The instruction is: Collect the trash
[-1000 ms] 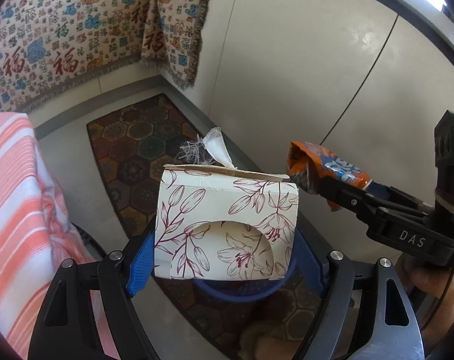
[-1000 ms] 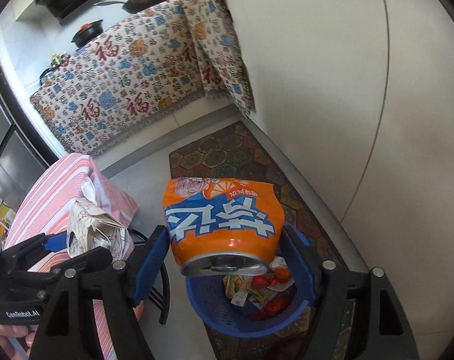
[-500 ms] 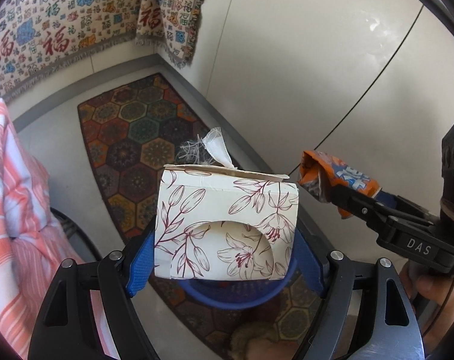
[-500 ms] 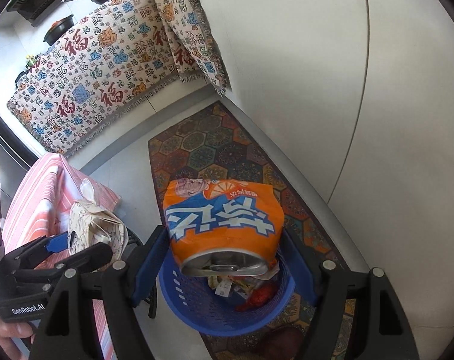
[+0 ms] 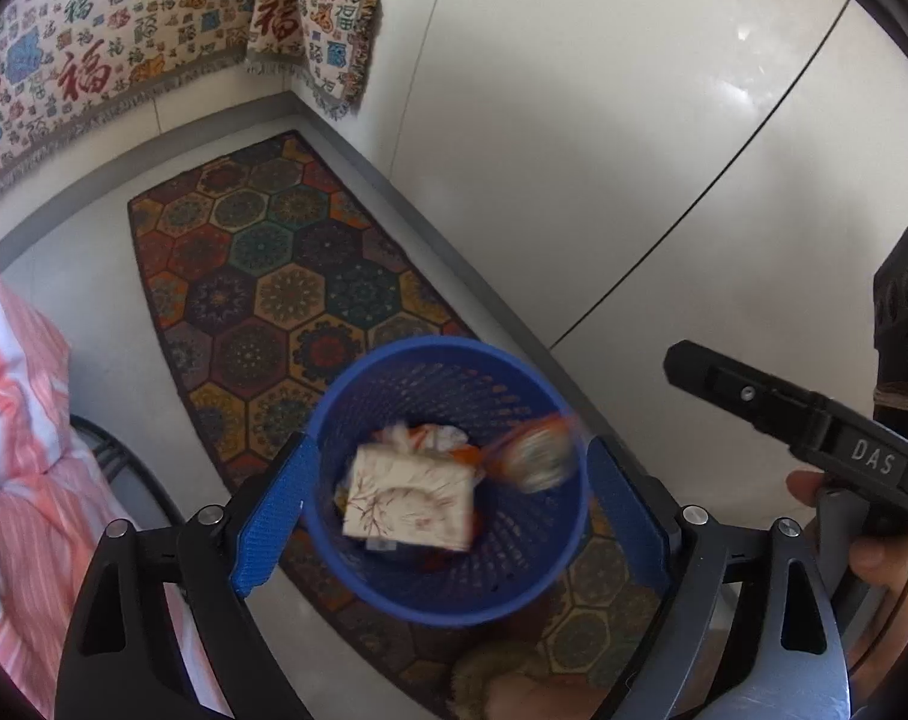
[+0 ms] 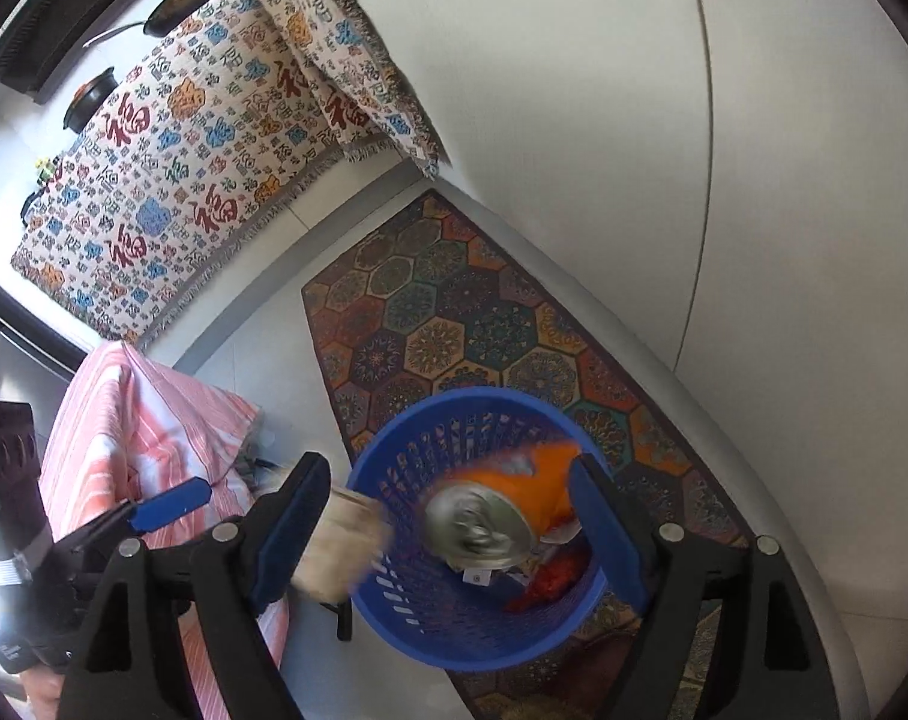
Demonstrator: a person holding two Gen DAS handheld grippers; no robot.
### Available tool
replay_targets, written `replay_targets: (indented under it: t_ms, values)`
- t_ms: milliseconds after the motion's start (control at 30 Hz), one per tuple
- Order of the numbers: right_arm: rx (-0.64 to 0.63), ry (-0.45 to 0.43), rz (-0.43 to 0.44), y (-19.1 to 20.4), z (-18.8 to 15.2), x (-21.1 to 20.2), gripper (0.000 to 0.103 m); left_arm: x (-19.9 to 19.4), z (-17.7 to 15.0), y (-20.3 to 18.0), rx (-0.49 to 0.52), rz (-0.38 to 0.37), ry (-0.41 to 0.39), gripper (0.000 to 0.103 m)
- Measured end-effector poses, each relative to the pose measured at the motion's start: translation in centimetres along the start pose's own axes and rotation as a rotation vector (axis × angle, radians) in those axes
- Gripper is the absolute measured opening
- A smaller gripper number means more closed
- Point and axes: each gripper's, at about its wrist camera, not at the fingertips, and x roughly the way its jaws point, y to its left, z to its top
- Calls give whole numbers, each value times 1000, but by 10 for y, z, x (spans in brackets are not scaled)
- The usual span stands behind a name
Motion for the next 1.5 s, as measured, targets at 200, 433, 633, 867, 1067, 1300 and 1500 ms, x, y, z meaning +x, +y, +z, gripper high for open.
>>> replay_targets:
  t_ms: [200, 433, 633, 867, 1067, 1300, 1500]
  values:
    - [-14, -43, 13, 5, 5, -11, 83, -17, -1, 3, -31, -6, -35, 92]
    - [-45, -63, -73, 14, -3, -37, 83, -62, -18, -6, -34, 100, -98, 92]
    - [-83, -33, -231, 19, -37, -76, 85, -104, -44, -28, 51, 202, -171, 102]
    - [-126, -48, -252, 40, -77, -128, 89, -136, -58, -41, 103, 243, -151, 102]
    - [-167, -79, -255, 68, -95, -163, 103, -158, -71, -41, 97, 257, -187, 102]
    - [-201, -106, -285, 88, -104, -191, 103, -175, -76, -37, 72, 235, -189, 103]
    - [-220, -96, -283, 93, -108, -193, 103, -179, -82, -44, 103, 306, -191, 103]
